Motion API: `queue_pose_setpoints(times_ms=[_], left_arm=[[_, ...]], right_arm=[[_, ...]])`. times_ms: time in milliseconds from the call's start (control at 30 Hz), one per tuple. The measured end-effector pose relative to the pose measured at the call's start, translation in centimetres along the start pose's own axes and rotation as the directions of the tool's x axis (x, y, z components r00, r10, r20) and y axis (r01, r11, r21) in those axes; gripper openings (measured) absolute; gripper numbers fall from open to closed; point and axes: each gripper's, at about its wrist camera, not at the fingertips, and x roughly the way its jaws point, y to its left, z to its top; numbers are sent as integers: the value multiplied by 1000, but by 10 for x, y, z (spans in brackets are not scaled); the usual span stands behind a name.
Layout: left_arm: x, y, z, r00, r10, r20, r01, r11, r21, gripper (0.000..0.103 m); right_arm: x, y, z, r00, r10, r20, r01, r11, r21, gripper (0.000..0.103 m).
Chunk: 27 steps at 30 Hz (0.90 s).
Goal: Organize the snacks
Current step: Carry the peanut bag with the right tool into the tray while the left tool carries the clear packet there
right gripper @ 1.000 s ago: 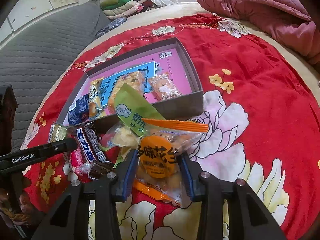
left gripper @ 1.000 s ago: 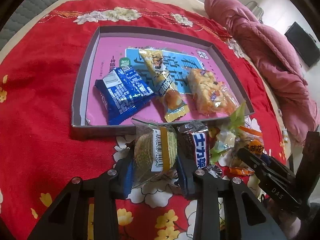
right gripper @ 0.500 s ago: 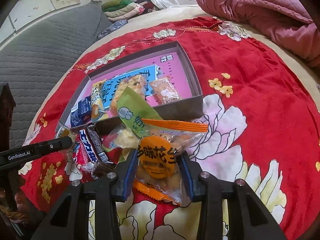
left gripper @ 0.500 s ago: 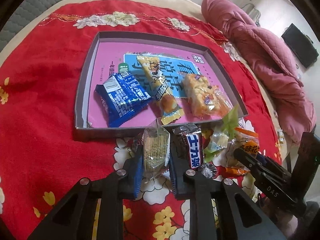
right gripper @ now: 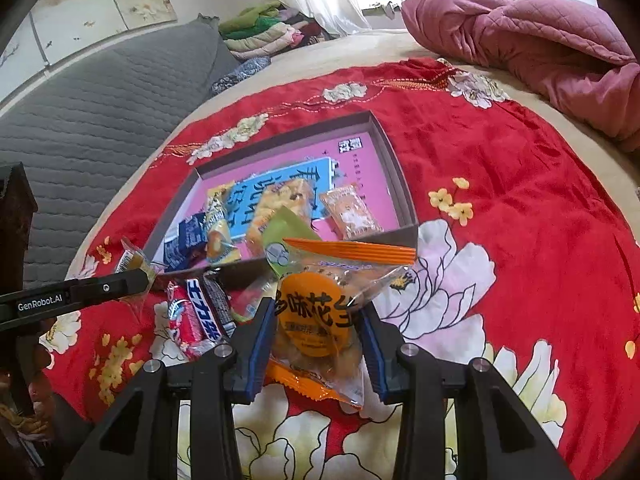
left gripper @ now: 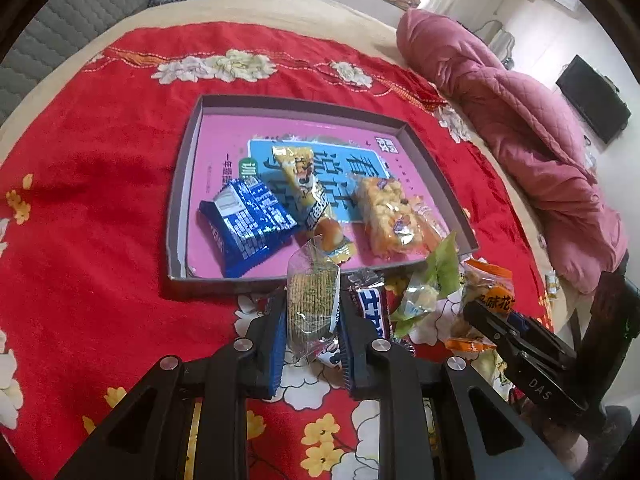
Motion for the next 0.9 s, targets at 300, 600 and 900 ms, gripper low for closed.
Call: queue_pose_setpoints(times_ms=[300, 600, 900], left_arm=[[-7, -1, 3, 1000, 5, 19, -5, 1000, 1, 23], [-10, -3, 8, 999, 1, 32, -1, 1000, -1, 23], [-14, -7, 14, 999, -8, 47, 8, 1000, 2, 23]], right_arm=[[-10, 3, 9, 999, -7, 46, 8, 1000, -16, 41], [-21, 8, 24, 995, -20, 97, 25, 998, -56, 41], [-26, 8, 35, 992, -32, 120, 39, 998, -59, 41]])
